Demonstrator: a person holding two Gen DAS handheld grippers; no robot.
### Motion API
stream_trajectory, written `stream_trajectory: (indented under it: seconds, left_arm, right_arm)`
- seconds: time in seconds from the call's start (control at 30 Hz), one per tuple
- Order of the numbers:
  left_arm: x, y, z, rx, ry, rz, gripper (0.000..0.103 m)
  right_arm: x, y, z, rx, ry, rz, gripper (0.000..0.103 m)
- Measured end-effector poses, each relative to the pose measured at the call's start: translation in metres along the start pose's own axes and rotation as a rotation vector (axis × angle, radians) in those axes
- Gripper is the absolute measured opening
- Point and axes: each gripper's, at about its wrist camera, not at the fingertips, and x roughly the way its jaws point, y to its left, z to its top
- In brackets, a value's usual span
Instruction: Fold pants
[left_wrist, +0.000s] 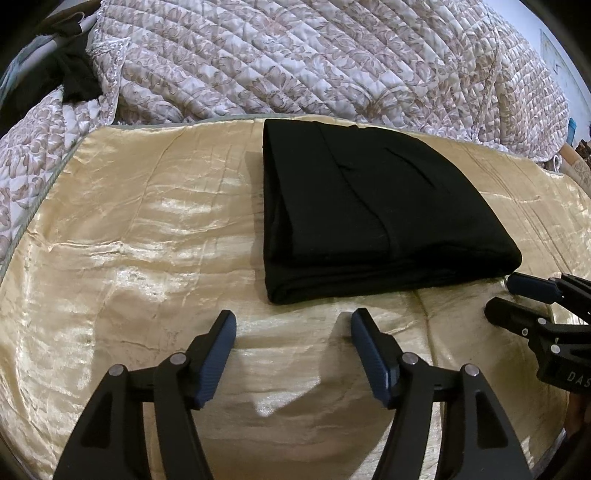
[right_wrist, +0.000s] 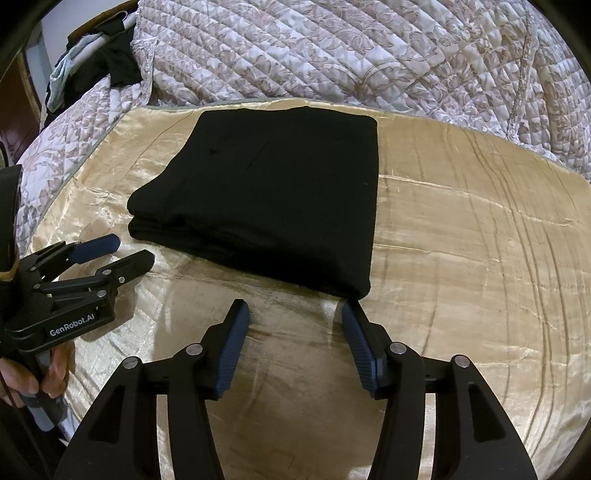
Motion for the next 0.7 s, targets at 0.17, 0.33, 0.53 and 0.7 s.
stream_trajectory:
  seconds: [0.17, 0.33, 0.53, 0.7]
  left_arm:
    - [-0.0003, -0.001, -0.0005, 0.0, 0.001, -0.001, 0.068]
    - [-0.0004, -0.0017, -0.0007, 0.006, 0.001, -0.001, 0.068]
    - [-0.0001, -0.002, -0.0009, 0.017, -0.001, 0.007, 0.07]
    - [0.0006, -0.0003, -0.0009, 0.012, 0.004, -0.002, 0.07]
  right_arm:
    - [0.0001, 0.0, 0.0001, 0.0, 0.0, 0.0, 0.054]
    - [0.0001, 0.0, 0.0003, 0.001, -0.001, -0.001, 0.054]
    - [-0.0001, 0.0001, 0.0004, 0.001, -0.001, -0.001, 0.054]
    - [0.0, 0.0001, 0.0001, 0.002, -0.001, -0.002, 0.054]
